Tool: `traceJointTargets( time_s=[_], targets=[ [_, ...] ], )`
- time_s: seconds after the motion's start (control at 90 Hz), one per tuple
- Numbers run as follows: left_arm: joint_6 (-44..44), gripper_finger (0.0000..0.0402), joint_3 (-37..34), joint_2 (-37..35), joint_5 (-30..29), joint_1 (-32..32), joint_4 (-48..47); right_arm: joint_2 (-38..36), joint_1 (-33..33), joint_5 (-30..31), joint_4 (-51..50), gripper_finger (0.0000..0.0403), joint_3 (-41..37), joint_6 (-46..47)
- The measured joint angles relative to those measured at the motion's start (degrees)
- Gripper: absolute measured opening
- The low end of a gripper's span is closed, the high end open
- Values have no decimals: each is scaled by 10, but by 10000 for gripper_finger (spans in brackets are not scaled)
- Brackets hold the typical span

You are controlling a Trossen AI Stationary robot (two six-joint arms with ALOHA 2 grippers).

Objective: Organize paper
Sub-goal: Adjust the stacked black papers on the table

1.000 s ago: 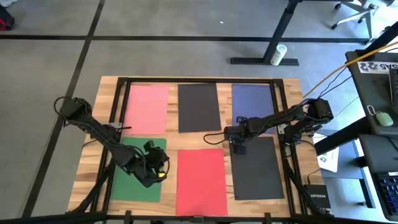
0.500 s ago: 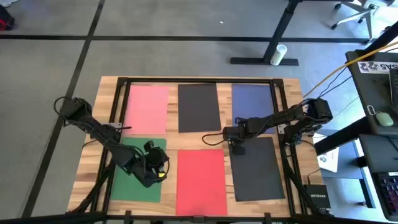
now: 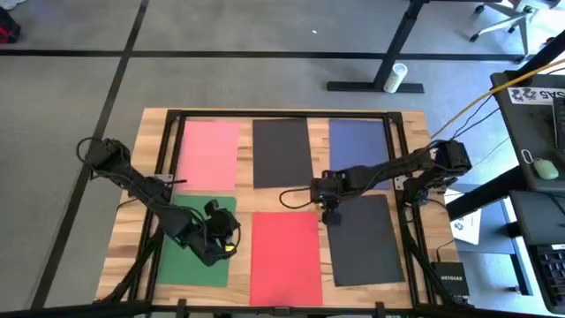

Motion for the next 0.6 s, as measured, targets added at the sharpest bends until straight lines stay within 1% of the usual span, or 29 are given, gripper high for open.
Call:
traceJointTargets(
  time_s=[0.311,0.6],
  targets=[
    [0,0,0,0,0,0,0,55,29,1,10,0,3,0],
    [0,0,0,0,0,0,0,55,28,11,-12,0,10,3]
  ],
)
